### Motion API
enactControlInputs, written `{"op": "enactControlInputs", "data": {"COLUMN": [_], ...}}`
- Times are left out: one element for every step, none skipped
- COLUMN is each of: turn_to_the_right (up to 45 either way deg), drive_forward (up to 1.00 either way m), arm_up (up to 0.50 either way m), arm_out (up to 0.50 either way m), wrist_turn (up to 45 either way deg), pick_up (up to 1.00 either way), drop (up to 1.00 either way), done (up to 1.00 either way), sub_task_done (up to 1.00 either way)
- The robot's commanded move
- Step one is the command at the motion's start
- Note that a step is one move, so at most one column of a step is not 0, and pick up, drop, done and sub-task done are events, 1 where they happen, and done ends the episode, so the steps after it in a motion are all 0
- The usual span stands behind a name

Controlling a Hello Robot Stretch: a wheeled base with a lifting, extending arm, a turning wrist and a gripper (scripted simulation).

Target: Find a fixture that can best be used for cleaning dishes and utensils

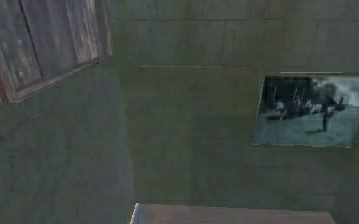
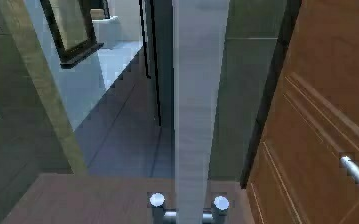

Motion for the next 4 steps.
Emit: {"op": "enactControlInputs", "data": {"turn_to_the_right": [45.0,0.0,27.0,0.0], "drive_forward": [0.00,0.30,0.00,1.00], "arm_up": [0.00,0.00,0.00,0.00], "arm_out": [0.00,0.00,0.00,0.00], "wrist_turn": [0.0,0.0,0.0,0.0], "pick_up": [0.00,0.00,0.00,0.00], "drop": [0.00,0.00,0.00,0.00], "done": [0.00,0.00,0.00,0.00], "sub_task_done": [0.00,0.00,0.00,0.00]}}
